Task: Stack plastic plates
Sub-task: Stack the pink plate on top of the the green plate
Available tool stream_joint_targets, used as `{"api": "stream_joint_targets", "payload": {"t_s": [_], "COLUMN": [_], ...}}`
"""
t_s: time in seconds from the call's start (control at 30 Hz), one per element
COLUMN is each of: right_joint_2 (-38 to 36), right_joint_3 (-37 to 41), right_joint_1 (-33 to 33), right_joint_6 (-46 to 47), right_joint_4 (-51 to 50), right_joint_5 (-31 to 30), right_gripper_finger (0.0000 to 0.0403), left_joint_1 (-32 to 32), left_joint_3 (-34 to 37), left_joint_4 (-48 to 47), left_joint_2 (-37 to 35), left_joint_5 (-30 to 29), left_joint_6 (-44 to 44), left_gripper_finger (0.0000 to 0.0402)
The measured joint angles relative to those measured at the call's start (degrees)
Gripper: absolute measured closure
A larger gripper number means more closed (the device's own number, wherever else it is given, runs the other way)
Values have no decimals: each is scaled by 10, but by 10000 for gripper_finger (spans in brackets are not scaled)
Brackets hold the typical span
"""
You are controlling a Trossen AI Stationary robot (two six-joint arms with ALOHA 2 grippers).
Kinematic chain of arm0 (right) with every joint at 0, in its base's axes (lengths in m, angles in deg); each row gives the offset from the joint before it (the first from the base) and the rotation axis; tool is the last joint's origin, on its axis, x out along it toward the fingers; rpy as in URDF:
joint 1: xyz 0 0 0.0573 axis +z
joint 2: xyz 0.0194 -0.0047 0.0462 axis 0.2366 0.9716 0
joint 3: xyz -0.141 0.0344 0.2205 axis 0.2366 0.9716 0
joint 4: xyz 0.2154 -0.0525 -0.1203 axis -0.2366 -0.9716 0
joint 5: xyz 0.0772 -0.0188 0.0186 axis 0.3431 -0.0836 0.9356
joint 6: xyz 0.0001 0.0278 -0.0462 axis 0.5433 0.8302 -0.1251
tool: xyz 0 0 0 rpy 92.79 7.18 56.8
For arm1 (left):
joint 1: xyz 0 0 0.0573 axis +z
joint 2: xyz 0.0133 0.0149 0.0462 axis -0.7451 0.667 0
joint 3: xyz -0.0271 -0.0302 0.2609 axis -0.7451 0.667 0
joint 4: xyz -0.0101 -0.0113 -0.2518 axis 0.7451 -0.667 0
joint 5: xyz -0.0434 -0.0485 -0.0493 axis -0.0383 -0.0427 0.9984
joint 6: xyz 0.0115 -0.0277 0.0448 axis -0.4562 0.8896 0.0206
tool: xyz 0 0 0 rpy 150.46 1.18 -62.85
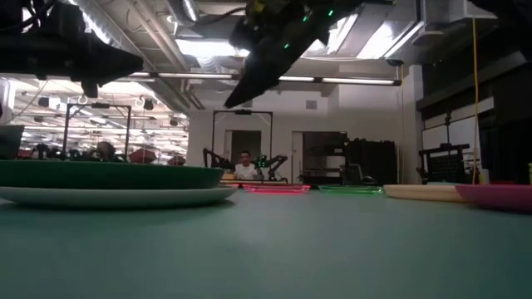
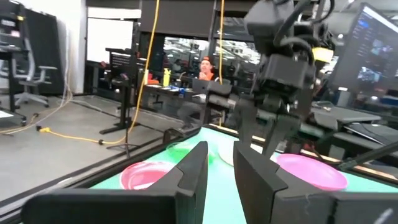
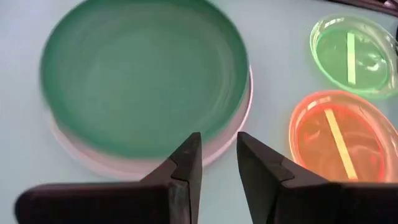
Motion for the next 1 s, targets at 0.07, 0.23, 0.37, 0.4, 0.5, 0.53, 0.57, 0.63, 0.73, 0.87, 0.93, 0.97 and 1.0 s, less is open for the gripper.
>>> {"api": "stream_joint_targets", "payload": {"t_s": [0.07, 0.23, 0.37, 0.4, 0.5, 0.53, 0.57, 0.63, 0.73, 0.87, 0.93, 0.97, 1.0], "right_joint_2": [-19, -71, -106, -113, -132, -137, -141, -148, -160, -174, -184, -189, -195], "right_joint_3": [0, 0, 0, 0, 0, 0, 0, 0, 0, 0, 0, 0, 0], "right_joint_1": [3, 24, 56, 66, 100, 111, 123, 149, 189, 238, 259, 270, 279], "right_joint_6": [-4, -9, -10, -9, 5, 14, 22, 38, 56, 58, 59, 61, 65], "right_joint_4": [-24, -95, -156, -171, -219, -235, -252, -285, -320, -352, -363, -371, -377], "right_joint_5": [-8, -51, -82, -93, -127, -136, -141, -153, -166, -161, -157, -157, -158], "right_gripper_finger": [313, 313, 313, 313, 313, 313, 313, 313, 313, 313, 313, 313, 313], "left_joint_1": [0, 0, 0, 0, 0, 0, 0, 0, 0, 0, 0, 0, 0], "left_joint_3": [0, 0, 0, 0, 0, 0, 0, 0, 0, 0, 0, 0, 0], "left_joint_4": [0, -2, -7, -10, -15, -18, -20, -23, -27, -28, -28, -28, -28], "left_joint_2": [0, 0, 0, 0, 0, 0, 0, 0, 1, 1, 1, 1, 1], "left_joint_5": [7, 13, 13, 13, 13, 13, 13, 13, 13, 13, 13, 13, 14], "left_joint_6": [0, 0, 1, 1, 2, 2, 2, 2, 2, 1, 1, 1, 2], "left_gripper_finger": [331, 331, 331, 331, 331, 331, 331, 331, 331, 331, 331, 331, 331]}}
